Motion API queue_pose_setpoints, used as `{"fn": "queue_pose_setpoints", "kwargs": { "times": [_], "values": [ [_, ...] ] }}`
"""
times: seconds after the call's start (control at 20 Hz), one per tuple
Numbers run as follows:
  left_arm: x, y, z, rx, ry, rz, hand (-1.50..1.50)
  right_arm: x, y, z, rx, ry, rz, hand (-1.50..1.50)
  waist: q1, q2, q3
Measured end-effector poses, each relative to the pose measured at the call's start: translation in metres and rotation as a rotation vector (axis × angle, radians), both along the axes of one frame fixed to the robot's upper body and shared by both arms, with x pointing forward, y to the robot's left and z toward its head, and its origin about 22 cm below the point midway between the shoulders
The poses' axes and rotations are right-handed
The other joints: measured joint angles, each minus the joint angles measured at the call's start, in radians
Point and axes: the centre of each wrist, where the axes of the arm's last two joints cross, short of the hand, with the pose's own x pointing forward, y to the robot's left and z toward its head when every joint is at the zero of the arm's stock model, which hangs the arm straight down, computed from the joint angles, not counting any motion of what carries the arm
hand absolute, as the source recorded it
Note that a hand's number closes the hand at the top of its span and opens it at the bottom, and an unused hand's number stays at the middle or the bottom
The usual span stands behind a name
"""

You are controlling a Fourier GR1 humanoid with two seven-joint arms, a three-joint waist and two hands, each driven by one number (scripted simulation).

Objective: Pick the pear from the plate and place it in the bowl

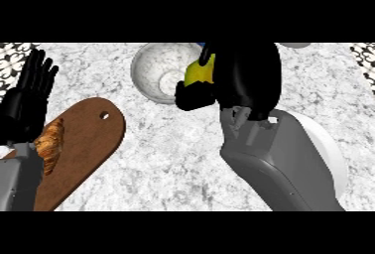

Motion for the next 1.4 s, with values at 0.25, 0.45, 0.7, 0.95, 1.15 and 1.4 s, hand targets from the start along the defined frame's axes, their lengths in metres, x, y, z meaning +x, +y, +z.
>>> {"fn": "queue_pose_setpoints", "kwargs": {
  "times": [0.25,0.45,0.7,0.95,1.15,1.4],
  "values": [
    [0.003,-0.005,0.0,0.003,0.0,-0.003,0.0,0.036,0.018,-0.013,0.004,0.088,-0.003,1.5,0.006,0.002,0.001],
    [0.004,-0.005,-0.001,0.001,-0.001,-0.009,0.0,0.064,0.027,-0.031,-0.011,0.14,-0.038,1.5,0.01,0.005,0.001],
    [0.005,-0.004,0.001,0.003,-0.009,-0.014,0.0,0.089,0.026,-0.067,-0.029,0.209,-0.115,1.5,0.013,0.007,0.001],
    [0.006,-0.007,0.001,0.003,-0.009,-0.026,0.0,0.104,0.014,-0.094,0.076,0.23,-0.194,-1.5,0.026,0.011,0.002],
    [0.01,-0.01,0.004,0.002,-0.014,-0.032,0.0,0.108,0.006,-0.113,0.212,0.172,-0.211,-1.5,0.033,0.015,0.003],
    [0.008,-0.005,0.002,0.001,0.0,-0.028,0.0,0.11,0.005,-0.121,0.337,-0.008,-0.255,-1.5,0.03,0.012,0.003]
  ]
}}
